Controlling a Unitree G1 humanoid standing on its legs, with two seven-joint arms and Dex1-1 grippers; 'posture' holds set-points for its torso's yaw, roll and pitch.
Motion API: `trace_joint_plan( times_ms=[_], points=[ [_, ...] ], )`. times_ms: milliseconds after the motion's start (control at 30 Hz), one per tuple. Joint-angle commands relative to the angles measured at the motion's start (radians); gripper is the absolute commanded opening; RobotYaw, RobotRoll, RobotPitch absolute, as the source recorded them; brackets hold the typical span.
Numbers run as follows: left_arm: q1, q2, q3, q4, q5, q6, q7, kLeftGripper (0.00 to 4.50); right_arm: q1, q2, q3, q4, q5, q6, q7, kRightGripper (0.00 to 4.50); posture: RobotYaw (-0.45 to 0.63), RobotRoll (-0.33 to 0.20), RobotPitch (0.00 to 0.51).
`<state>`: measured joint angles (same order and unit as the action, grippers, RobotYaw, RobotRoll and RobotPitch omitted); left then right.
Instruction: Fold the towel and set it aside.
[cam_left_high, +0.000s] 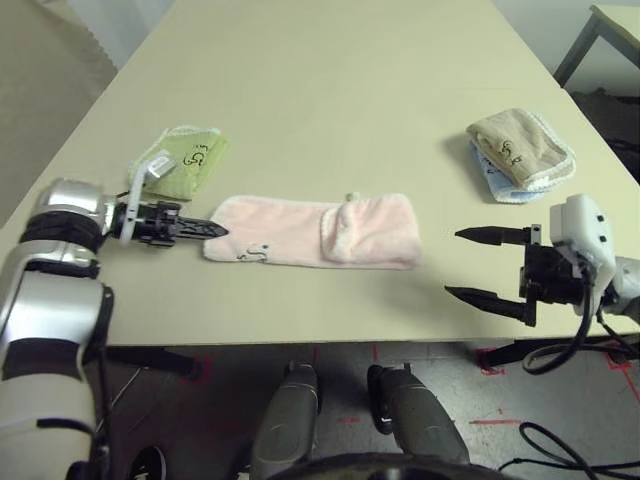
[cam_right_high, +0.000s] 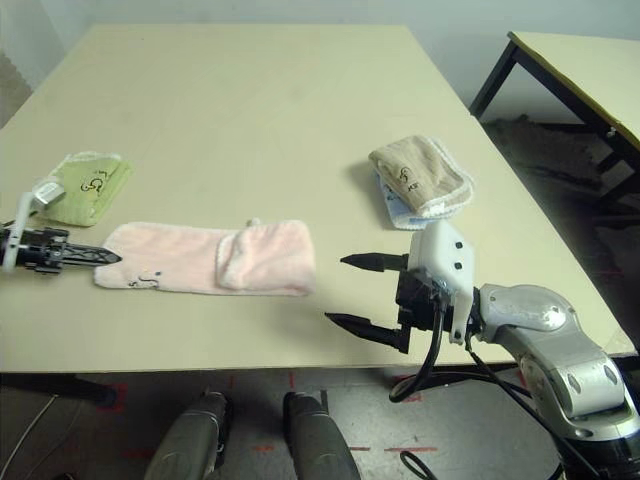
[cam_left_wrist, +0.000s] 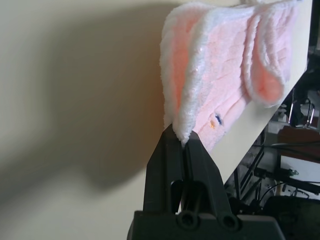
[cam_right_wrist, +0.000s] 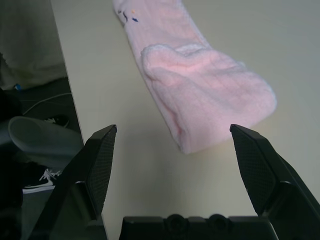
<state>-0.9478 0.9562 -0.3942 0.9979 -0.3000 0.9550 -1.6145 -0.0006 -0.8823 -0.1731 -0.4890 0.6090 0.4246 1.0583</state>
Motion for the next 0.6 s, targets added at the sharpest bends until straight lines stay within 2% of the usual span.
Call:
trace_joint_plan(
  times_ms=[33, 167, 267, 400, 600],
  points=[
    [0.047, 0.06, -0.063, -0.193, -0.16, 0.096, 0.0, 0.03, 0.007, 0.005, 0.005, -0.022, 0.006, 0.013, -0.011, 4.5, -0.04, 0.0, 0.171],
    [0.038, 0.07, -0.03, -0.378, -0.326, 0.272, 0.0, 0.03, 0.01, 0.008, 0.007, -0.033, 0.01, 0.023, -0.021, 4.5, -0.04, 0.0, 0.173],
    [0.014, 0.028, 0.013, -0.464, -0.378, 0.369, 0.0, 0.03, 0.011, 0.011, 0.011, -0.042, 0.013, 0.031, -0.028, 4.5, -0.04, 0.0, 0.172],
    [-0.019, -0.083, 0.114, -0.516, -0.415, 0.46, 0.085, 0.03, 0.011, 0.014, 0.014, -0.052, 0.016, 0.04, -0.038, 4.5, -0.05, 0.0, 0.17],
    [-0.013, -0.265, 0.25, -0.563, -0.44, 0.509, 0.267, 0.03, 0.014, 0.025, -0.002, -0.07, 0.027, 0.064, -0.076, 4.5, -0.07, 0.0, 0.164]
  ],
)
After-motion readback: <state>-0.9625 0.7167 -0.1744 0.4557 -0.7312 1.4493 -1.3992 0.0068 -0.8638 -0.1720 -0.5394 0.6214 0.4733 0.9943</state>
